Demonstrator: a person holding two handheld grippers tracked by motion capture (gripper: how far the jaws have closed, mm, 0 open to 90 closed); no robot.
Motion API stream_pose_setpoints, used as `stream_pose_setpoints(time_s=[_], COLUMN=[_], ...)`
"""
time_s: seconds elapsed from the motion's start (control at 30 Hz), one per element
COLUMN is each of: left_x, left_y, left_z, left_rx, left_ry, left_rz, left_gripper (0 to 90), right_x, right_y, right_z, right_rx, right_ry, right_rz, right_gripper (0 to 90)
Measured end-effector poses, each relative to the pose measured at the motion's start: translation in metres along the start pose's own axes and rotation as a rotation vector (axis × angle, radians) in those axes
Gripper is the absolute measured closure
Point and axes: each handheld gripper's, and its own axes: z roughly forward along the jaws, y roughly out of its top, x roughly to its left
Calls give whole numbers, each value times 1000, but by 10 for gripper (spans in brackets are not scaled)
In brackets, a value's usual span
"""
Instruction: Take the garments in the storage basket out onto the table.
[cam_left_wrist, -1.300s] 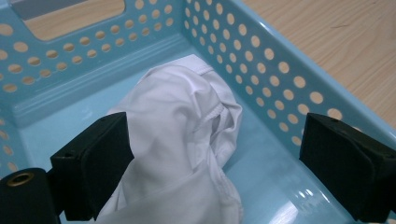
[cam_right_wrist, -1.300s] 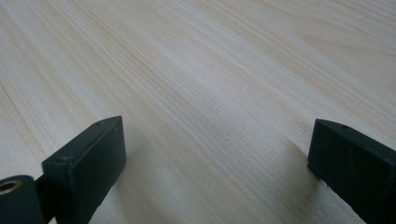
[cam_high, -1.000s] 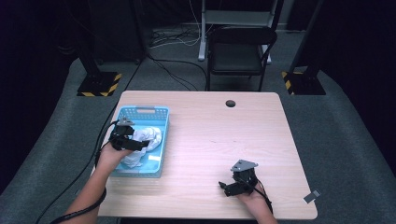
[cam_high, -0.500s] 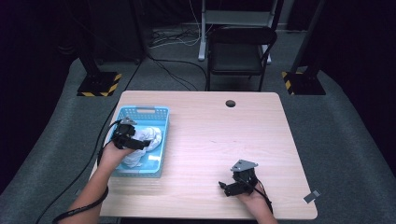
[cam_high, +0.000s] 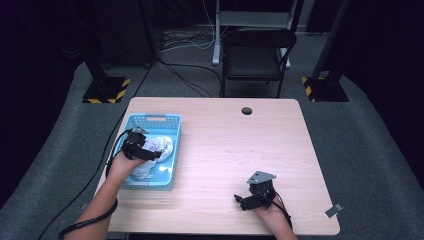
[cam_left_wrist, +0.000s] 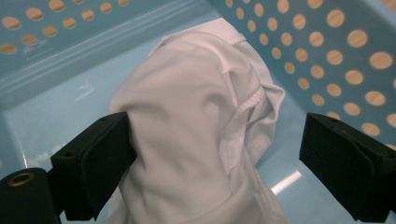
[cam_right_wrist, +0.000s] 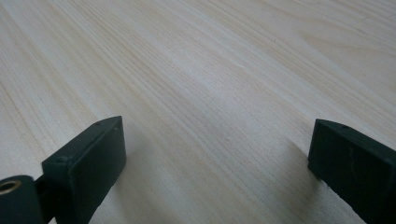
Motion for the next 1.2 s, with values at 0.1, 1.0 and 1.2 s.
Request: stream_pose_setpoints(time_s=[0.1,1.0,1.2], left_x=[-2,-5,-6], left_y=[1,7,7], left_z=[4,29,31], left_rx=[30,184,203], left_ry=[6,20,53], left_rz=[17,-2,16], left_gripper=[85,112,179], right_x=[0,0,0], right_y=[0,0,0], right_z=[0,0,0], right_rx=[0,0,0], right_ry=[0,2,3], right_rz=[-1,-4,-4], right_gripper=[36,36,36])
